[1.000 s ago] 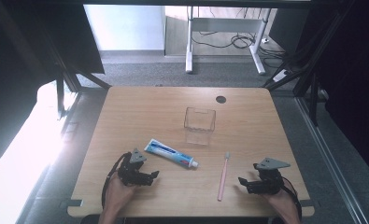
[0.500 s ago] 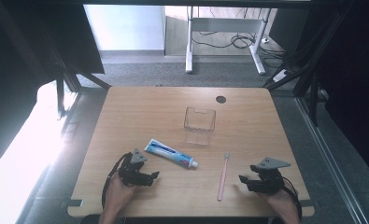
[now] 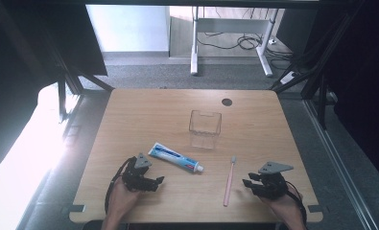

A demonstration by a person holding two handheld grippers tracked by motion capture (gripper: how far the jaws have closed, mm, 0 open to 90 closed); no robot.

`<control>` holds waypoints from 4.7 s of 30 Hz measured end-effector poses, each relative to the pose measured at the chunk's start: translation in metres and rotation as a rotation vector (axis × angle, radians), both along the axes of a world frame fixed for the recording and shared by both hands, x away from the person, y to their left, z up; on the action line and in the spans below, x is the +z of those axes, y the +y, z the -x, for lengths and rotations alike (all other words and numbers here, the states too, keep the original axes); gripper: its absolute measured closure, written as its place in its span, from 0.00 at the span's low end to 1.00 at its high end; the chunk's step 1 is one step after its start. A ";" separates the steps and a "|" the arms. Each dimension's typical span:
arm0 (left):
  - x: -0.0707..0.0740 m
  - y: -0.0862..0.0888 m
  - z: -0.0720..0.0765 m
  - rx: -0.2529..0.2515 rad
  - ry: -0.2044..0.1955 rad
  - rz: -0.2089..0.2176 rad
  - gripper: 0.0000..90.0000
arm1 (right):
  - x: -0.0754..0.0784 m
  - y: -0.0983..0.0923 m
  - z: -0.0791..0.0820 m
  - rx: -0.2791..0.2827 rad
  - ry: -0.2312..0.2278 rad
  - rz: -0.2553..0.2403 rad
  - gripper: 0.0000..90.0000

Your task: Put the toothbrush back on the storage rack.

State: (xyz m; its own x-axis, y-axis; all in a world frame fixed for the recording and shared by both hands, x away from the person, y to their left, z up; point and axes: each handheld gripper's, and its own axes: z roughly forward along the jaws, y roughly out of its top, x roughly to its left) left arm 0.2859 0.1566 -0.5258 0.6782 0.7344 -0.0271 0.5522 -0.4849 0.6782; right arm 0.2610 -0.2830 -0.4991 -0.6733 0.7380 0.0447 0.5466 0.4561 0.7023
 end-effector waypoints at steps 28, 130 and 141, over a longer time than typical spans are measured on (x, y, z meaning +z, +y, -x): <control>-0.001 -0.003 0.001 -0.020 -0.013 -0.031 0.15 | -0.012 0.044 -0.002 0.179 0.048 -0.065 1.00; -0.002 -0.008 0.003 -0.047 -0.023 -0.086 0.16 | 0.001 0.005 -0.028 0.044 0.157 0.184 0.79; -0.003 -0.008 0.003 -0.049 -0.025 -0.094 0.16 | 0.007 0.021 -0.043 0.082 0.234 0.340 0.80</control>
State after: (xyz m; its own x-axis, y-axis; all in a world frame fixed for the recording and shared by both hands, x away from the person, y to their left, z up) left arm 0.2831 0.1484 -0.5284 0.7133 0.6985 0.0572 0.5097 -0.5730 0.6418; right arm 0.3036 -0.2616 -0.4916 -0.7311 0.6814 -0.0333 0.6257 0.6892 0.3653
